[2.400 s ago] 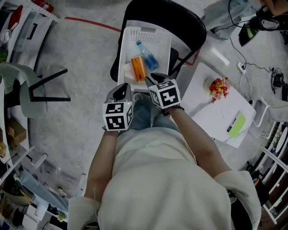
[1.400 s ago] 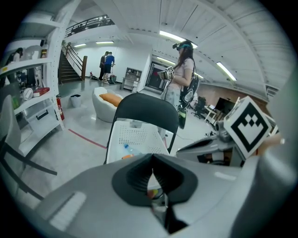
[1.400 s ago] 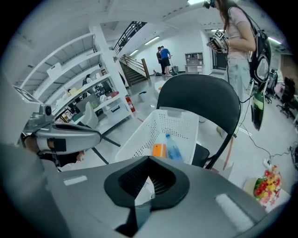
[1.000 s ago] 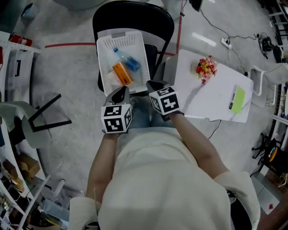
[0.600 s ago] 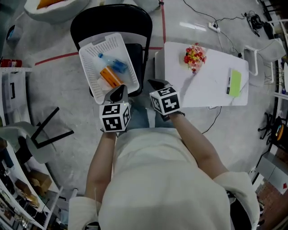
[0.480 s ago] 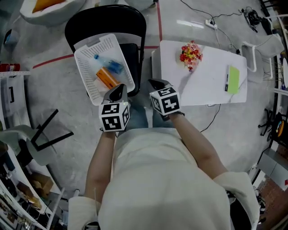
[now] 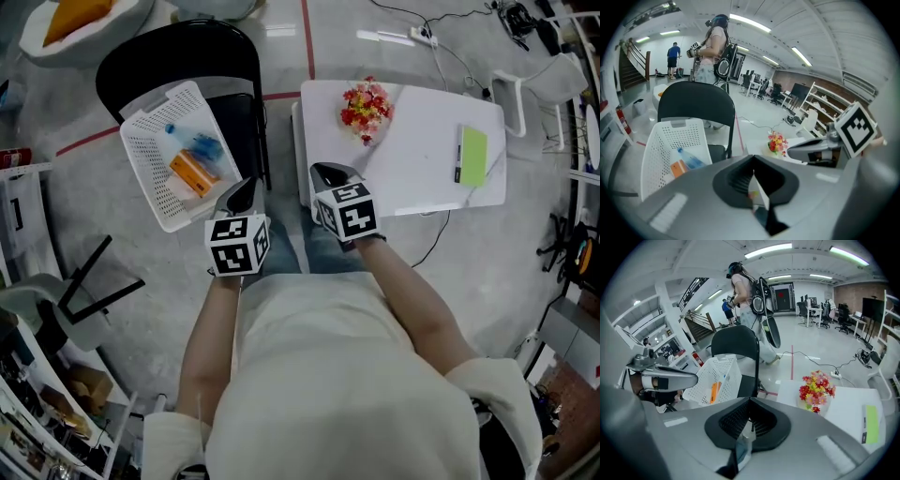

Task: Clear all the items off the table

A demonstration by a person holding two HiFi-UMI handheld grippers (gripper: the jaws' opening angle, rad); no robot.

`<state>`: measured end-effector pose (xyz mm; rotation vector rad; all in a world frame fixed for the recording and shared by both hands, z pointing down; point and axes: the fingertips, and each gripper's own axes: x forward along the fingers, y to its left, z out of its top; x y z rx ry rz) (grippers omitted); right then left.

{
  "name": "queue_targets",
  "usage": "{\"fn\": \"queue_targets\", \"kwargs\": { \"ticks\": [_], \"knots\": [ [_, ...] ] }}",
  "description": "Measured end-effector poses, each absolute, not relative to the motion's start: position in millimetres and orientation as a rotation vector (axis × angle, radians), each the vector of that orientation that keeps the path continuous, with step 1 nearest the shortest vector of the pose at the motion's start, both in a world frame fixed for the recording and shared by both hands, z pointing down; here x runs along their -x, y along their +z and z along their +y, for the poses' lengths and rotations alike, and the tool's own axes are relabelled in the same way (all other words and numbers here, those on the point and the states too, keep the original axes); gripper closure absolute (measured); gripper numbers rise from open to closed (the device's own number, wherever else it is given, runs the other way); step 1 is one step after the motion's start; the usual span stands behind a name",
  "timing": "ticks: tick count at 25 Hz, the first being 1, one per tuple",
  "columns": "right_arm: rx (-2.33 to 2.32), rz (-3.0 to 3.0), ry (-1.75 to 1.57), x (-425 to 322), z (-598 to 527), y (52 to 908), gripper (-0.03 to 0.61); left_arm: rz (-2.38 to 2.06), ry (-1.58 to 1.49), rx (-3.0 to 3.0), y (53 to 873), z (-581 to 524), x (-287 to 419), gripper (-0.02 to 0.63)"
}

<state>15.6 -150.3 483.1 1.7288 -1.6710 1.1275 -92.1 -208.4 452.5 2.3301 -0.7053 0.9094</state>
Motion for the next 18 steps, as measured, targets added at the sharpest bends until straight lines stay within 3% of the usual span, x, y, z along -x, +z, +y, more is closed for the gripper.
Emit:
{"fn": "queue_targets", "kwargs": {
  "ticks": [18],
  "knots": [
    [-1.703, -1.628, 1.153, -138.4, -89.7, 540.1, 0.575, -0.77, 0.954, -2.293, 487.7, -155.2, -13.3, 0.606]
  ]
}}
